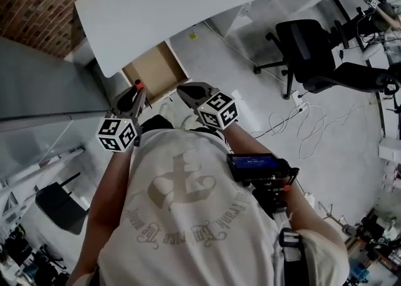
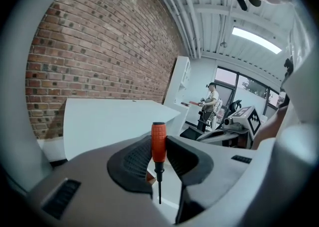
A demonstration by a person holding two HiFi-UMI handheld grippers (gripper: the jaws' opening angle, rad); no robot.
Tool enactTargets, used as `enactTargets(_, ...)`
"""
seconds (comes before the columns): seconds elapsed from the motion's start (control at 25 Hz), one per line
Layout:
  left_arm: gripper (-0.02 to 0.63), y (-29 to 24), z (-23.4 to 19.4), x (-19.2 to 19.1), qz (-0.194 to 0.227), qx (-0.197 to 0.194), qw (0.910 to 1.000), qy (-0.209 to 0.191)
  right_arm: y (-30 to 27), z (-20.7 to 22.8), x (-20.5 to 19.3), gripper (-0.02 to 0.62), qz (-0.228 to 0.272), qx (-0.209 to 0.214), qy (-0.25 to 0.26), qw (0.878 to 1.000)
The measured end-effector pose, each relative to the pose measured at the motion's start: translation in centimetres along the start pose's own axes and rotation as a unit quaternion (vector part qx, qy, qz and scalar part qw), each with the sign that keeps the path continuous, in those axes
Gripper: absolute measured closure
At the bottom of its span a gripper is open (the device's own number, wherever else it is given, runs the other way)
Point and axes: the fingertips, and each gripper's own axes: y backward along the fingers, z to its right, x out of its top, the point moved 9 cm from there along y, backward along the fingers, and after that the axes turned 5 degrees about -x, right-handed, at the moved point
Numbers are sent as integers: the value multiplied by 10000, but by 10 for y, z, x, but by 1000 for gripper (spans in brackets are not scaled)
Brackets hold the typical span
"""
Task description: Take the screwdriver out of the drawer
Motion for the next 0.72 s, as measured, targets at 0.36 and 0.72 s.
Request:
enactTargets(0.36,503,6,-9,0,44,48,10000,37,-18,-1,3,572,-6,21,13,10000)
enactTargets(0.72,503,3,-15,8,7,79,10000,-2,-19,0,10,572,49,-13,-8,10000)
